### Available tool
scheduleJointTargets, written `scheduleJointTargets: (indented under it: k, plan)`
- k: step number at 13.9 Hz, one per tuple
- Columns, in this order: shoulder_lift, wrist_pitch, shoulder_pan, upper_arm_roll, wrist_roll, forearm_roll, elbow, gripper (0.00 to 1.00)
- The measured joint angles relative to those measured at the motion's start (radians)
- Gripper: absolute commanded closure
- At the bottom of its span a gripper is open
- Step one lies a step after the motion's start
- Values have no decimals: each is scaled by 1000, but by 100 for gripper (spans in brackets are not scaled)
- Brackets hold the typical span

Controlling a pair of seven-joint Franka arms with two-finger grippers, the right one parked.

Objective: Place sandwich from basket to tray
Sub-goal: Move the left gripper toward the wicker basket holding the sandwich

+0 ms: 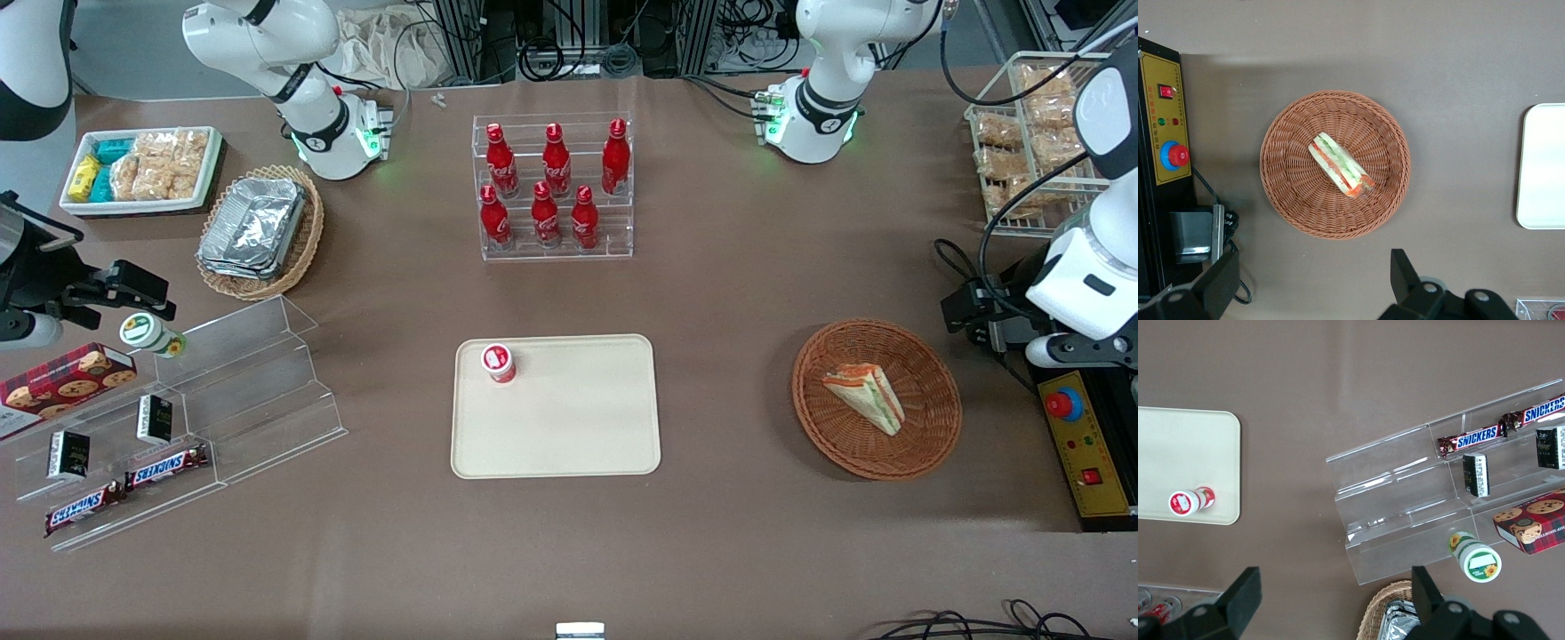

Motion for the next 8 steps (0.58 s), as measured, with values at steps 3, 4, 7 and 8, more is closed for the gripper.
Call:
scheduleJointTargets:
  k: [3,4,7,8]
  plan:
    - [0,0,0,0,0,0,0,0]
    - [0,0,0,0,0,0,0,0]
    - [0,-4,0,1,0,0,-6,0]
    - [1,-6,0,1,0,0,-16,0]
